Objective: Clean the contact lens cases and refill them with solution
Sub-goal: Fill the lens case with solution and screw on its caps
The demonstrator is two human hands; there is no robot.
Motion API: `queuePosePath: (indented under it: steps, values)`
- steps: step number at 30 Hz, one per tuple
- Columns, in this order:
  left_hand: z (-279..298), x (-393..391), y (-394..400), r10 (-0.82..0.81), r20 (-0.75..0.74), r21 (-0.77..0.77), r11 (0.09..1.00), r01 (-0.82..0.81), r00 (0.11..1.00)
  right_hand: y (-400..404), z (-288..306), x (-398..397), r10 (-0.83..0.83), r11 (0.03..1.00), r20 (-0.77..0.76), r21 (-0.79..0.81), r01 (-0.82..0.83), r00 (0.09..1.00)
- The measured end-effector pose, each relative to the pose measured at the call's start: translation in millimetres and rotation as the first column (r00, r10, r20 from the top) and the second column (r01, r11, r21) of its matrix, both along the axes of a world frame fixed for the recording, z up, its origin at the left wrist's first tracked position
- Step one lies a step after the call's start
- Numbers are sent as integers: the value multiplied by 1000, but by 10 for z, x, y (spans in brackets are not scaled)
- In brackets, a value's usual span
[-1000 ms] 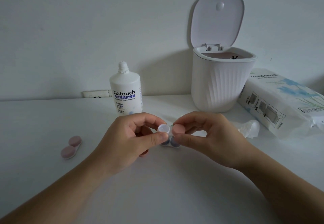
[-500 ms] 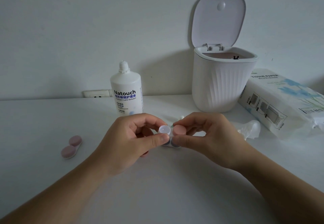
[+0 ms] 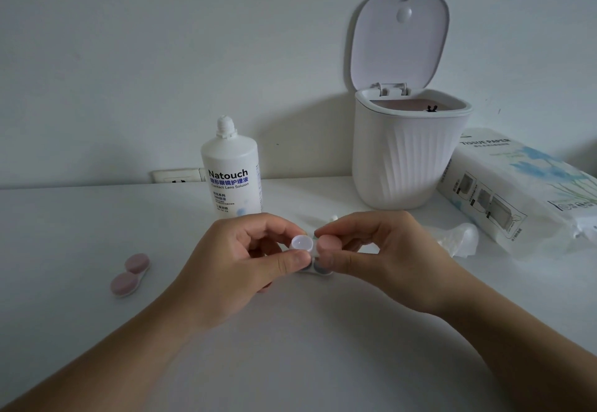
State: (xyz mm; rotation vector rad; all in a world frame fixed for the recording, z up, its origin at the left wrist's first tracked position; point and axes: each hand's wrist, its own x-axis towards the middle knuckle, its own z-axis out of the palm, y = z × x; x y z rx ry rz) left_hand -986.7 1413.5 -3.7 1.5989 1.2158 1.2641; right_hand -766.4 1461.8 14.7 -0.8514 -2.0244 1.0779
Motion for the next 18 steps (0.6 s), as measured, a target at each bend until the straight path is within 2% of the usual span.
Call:
queuePosePath:
  steps: [7,10,14,18]
  values:
    - [23,10,-47,22,-94,56,998,-16,995,10,-27,17,10,1000,40,14,-10,999]
    - [53,-11,-61,68,-237,153,988,-32,969,21,-23,18,29,1000,28,11,-29,999]
    - [107,-130,-52,159,-498,249,968,-35,853,37,-23,38,24,1000,18,20,-24,1000]
    - [139,-271,-48,154,-728,144,987,-71,668,54,-33,55,1,999,8,37,-1,1000]
